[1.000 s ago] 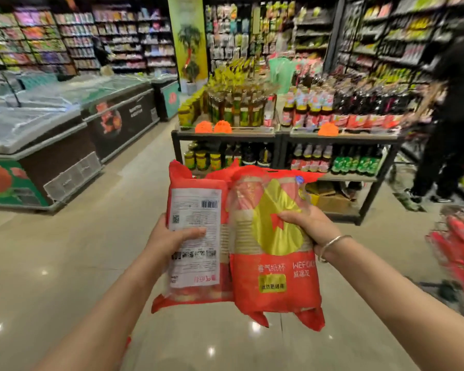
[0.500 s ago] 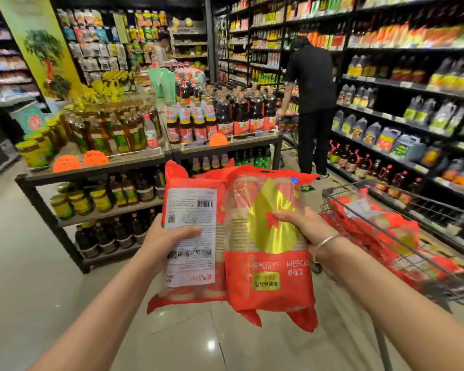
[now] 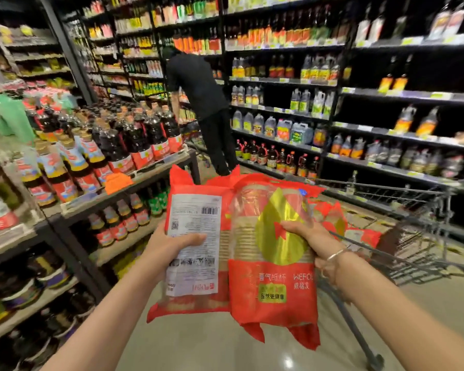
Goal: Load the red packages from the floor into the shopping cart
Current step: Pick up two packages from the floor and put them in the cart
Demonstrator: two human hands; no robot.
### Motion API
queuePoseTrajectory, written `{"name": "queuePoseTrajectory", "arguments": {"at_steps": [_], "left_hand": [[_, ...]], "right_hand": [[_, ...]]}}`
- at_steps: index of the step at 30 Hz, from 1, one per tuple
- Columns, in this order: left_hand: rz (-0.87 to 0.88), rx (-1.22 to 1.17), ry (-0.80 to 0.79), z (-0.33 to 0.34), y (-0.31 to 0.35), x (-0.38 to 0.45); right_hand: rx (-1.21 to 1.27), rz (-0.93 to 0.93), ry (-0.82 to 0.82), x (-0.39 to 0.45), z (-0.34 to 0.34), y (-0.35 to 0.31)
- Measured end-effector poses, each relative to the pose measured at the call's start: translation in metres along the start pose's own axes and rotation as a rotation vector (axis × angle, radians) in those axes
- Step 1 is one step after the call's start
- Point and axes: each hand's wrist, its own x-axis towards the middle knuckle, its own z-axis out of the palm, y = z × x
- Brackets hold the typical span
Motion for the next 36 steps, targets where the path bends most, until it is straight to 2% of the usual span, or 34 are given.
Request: {"name": "queuePoseTrajectory", "arguments": {"at_steps": [5,11,16,25,32,36], "left_hand": [[-0.029,0.049,-0.163,0.057,-0.003,0.102],[-0.088,0.075,-0.349,0.159,-0.012,0.207],[-0.133,0.098,-0.4,0.241,-0.019,0.278],[-0.216,0.16,-0.482,0.361,-0.052,0.392],[-0.274,0.266,-0.549,0.447,-0.084,0.47],[-0.358,0.328,-0.654,0.483,-0.123,0.519]], "right_hand": [[0.081,-0.029,0.175,0.036,-0.059,-0.014],[0.11,-0.075,0.339,0.088,-0.15,-0.029],[0.139,-0.032,0.454,0.137,-0.226,-0.041],[0.192,0.038,0.553,0.213,-0.336,-0.044],[0.275,0.154,0.65,0.285,-0.413,-0.014],[0.35,0.244,0.709,0.323,-0.446,0.009]]}}
